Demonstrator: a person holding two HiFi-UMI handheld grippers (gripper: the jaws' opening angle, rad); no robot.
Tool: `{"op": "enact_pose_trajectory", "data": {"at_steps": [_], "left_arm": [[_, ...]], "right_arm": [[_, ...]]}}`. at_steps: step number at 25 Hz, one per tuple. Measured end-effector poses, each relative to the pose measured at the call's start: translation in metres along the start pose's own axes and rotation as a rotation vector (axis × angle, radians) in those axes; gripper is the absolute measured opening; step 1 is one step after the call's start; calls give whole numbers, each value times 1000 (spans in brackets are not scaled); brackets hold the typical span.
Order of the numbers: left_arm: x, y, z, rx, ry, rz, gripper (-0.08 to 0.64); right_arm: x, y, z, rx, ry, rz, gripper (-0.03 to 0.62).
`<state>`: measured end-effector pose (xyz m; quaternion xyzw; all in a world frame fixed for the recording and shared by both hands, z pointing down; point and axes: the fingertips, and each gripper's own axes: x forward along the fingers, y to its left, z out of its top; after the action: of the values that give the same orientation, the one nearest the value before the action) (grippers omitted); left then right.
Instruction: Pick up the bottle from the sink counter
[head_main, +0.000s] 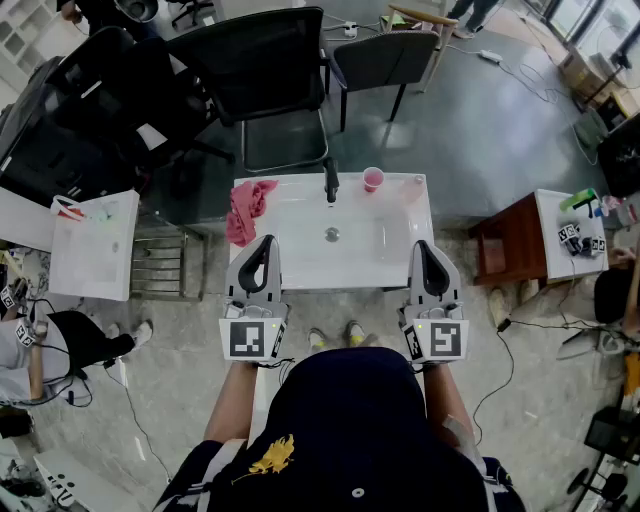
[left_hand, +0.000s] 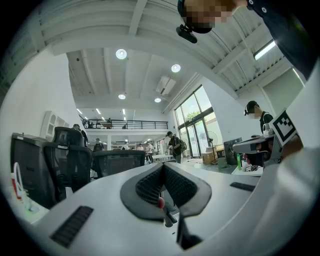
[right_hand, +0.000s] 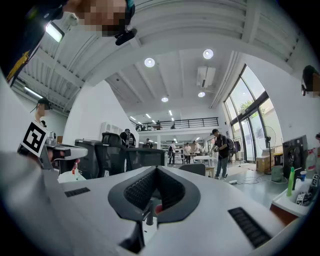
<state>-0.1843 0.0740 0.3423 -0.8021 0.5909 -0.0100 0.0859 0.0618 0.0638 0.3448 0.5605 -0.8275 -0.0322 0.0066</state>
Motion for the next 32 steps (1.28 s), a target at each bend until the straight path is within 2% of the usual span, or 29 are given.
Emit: {"op": "enact_pose_trajectory", "data": {"at_steps": [9, 11, 14, 17, 20, 22, 25, 32], "left_arm": [[-3, 2, 2, 12, 3, -2, 15], [-2, -1, 2, 11, 16, -24, 15], [-1, -7, 6, -31, 36, -41, 15], [-8, -3, -4, -39, 63, -51, 15], [-17, 1, -5, -32, 21, -94, 15], [-18, 4, 0, -47, 2, -95, 15], [-21, 6, 5, -115, -3, -92, 15], [-37, 18, -6, -154, 5, -138, 15]], "right_arm": [[-3, 1, -1, -6, 9, 2, 25], [-3, 2, -1, -8, 13, 3, 25], [-3, 6, -4, -4, 23, 5, 25], [-5, 14, -6, -2, 36, 12, 26], [-5, 24, -5, -13, 44, 12, 25], [-5, 31, -6, -18, 51, 12, 25], [-8, 43, -8, -22, 56, 4, 25], [-19, 64, -9, -8, 56, -40, 25]]}}
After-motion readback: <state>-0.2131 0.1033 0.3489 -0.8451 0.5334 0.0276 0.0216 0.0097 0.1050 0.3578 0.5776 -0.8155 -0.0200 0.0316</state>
